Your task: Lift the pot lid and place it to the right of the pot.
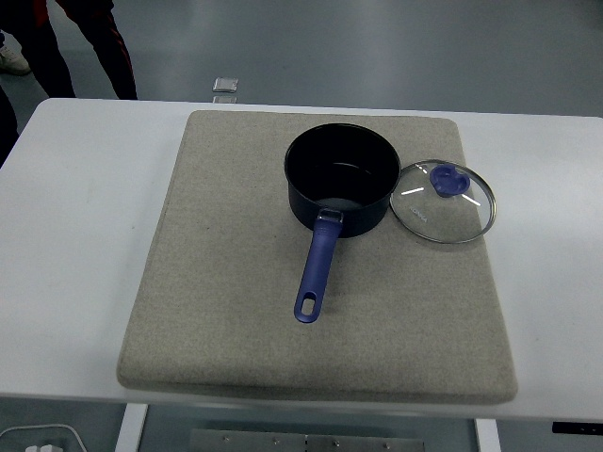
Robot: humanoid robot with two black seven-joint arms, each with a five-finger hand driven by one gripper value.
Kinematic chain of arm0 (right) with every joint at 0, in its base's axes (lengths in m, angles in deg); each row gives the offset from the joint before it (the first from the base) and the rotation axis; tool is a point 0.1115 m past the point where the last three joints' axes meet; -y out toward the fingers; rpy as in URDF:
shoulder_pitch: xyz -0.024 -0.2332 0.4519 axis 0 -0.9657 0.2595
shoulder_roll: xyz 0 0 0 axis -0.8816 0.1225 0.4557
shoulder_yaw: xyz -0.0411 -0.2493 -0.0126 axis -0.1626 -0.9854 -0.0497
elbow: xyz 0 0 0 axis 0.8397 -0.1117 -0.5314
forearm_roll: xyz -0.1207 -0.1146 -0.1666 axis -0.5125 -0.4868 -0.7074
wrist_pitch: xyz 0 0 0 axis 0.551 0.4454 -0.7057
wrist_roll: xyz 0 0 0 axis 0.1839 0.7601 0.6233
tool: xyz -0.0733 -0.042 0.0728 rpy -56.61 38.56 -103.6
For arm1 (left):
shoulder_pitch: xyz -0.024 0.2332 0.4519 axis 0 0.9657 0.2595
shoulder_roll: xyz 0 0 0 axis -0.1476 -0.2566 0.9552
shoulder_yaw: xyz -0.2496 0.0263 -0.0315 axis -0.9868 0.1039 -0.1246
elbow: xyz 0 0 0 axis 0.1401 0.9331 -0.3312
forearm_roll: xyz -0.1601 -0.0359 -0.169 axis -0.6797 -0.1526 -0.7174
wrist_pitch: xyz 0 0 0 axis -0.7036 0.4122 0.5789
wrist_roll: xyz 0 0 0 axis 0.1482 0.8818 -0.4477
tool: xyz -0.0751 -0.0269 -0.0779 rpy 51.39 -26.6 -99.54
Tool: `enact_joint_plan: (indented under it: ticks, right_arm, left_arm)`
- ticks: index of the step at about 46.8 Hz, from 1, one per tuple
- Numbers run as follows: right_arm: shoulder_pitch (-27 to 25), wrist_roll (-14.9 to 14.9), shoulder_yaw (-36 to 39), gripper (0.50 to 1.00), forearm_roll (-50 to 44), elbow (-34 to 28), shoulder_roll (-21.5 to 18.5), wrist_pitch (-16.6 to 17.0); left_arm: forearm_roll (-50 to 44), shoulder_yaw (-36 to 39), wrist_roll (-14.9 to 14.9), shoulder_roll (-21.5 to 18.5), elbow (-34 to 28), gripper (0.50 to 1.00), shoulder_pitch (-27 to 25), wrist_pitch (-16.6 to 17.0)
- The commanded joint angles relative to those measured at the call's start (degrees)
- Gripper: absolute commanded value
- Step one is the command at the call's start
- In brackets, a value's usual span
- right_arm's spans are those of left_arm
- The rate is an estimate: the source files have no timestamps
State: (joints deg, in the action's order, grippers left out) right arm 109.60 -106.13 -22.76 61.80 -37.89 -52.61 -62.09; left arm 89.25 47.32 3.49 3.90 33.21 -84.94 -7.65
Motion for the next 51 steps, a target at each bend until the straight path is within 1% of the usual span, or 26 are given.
enact_joint_plan:
  ticks: [1,7,13,15,23,31,40,47,51]
  right_arm:
    - [-1.54,2.89,1.83,0.944,2.04,0.01,-0.36,-0.11]
    - [-3.74,4.48,2.62,0.944,4.41,0.18,-0.54,-1.43]
    - [-5.50,5.18,2.97,0.944,5.99,0.18,-2.29,-1.60]
    - [-6.20,5.88,3.33,0.944,6.87,0.18,-2.56,-1.69]
    - [-7.78,10.19,4.91,0.944,11.88,0.71,-3.44,-1.52]
    - [-8.40,13.09,5.00,0.946,16.89,1.85,-4.40,-1.60]
    - [-8.93,13.71,5.09,0.944,19.27,2.29,-4.67,-1.60]
    - [-9.02,13.79,5.61,0.946,25.94,2.29,-4.58,-1.60]
    - [-8.93,14.06,5.70,0.946,27.35,2.29,-4.58,-1.69]
  left_arm:
    - [0.00,0.00,0.00,0.00,0.00,1.000,0.00,0.00]
    - [0.00,0.00,0.00,0.00,0.00,1.000,0.00,0.00]
    - [0.00,0.00,0.00,0.00,0.00,1.000,0.00,0.00]
    - [0.00,0.00,0.00,0.00,0.00,1.000,0.00,0.00]
    - [0.00,0.00,0.00,0.00,0.00,1.000,0.00,0.00]
    - [0.00,0.00,0.00,0.00,0.00,1.000,0.00,0.00]
    - [0.00,0.00,0.00,0.00,0.00,1.000,0.00,0.00]
    - [0.00,0.00,0.00,0.00,0.00,1.000,0.00,0.00]
    - [0.00,0.00,0.00,0.00,0.00,1.000,0.00,0.00]
